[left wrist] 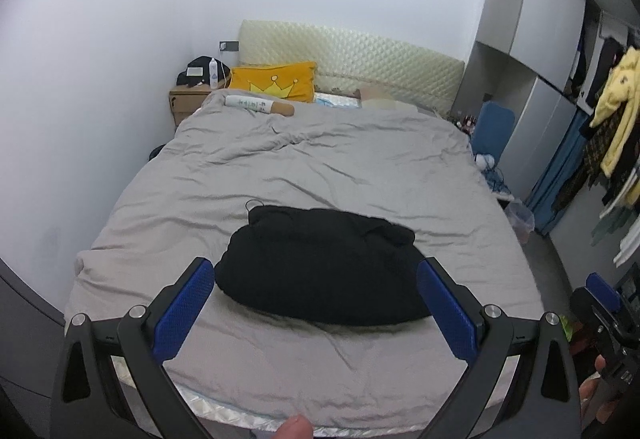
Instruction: Fold large clothes
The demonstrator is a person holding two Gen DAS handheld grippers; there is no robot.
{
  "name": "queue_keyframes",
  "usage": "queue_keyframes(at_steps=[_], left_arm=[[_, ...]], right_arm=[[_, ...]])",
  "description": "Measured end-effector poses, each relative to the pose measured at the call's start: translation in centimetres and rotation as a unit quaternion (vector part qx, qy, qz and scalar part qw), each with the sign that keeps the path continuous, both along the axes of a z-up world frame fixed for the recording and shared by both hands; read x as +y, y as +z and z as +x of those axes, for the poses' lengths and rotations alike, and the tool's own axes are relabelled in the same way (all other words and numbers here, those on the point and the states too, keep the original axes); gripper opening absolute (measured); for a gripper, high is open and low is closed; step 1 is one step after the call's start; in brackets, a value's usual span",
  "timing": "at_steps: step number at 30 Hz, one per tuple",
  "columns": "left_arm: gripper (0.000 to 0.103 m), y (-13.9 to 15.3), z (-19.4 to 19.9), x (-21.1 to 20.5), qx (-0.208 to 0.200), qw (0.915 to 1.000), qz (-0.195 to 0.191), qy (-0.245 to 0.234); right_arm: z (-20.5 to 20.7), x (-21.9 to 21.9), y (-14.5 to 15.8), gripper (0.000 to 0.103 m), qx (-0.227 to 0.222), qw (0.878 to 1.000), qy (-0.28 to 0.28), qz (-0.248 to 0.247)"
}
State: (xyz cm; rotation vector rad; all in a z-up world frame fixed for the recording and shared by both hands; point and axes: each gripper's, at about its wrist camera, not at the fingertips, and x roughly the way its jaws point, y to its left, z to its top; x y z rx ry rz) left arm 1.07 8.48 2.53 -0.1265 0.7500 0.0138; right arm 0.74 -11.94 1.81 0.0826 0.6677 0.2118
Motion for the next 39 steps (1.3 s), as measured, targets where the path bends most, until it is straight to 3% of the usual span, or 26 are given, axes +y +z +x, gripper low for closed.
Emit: queue_keyframes(at_steps=[18, 39], left_arm=[[0.101, -3.1, -2.1, -0.6, 0.051, 0.9985, 0.014, 0.010], [0.101, -3.0, -2.4, 0.1, 0.051, 0.9986, 0.011, 0.014]], right_arm=[[-0.6, -1.1, -3.0, 0.103, 0.047, 0.999, -0.004, -0.003], [-1.2, -0.8, -2.7, 0.103, 0.041, 0.999, -0.002, -0.013]])
